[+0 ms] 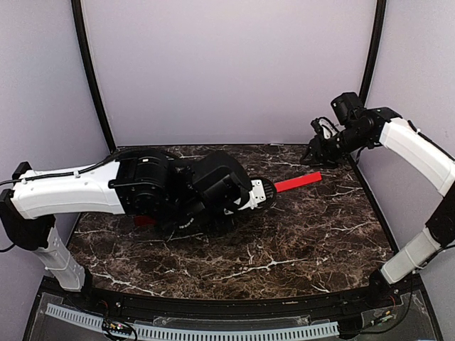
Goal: Put the photo into the frame
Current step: Pass from the left arm to the right
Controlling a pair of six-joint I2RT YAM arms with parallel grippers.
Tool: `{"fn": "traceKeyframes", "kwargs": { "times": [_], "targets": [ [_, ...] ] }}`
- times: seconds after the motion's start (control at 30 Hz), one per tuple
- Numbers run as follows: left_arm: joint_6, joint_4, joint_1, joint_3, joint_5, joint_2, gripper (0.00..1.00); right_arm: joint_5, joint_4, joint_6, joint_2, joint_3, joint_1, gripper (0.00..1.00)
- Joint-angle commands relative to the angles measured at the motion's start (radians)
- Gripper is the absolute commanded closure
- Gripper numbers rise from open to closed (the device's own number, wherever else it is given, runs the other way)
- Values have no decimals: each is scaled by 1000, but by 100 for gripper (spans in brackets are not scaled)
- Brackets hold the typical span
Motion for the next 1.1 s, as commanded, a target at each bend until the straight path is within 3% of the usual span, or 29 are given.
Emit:
{"fn": "traceKeyframes", "kwargs": {
  "times": [0.0,0.3,0.47,0.57,0.63,0.8,1.07],
  "targets": [
    [22,-57,45,120,11,-47,100,-21,30,-13,-44,25,-34,60],
    [52,-87,156,202,204,-83,100,-47,152,-59,-136,14,-56,51],
    [89,-105,243,251,368,-111,100,-146,281,-109,-196,-7,-53,44],
    [109,-97,294,253,458,-130,100,-194,341,-147,-221,-22,-48,31],
    [125,-97,325,260,483,-133,100,-218,364,-184,-232,-19,-39,28],
    [159,-93,393,282,560,-141,100,-244,342,-323,-219,61,3,23],
    [180,-131,440,358,672,-110,100,-216,146,-554,-107,234,82,19]
  ]
}}
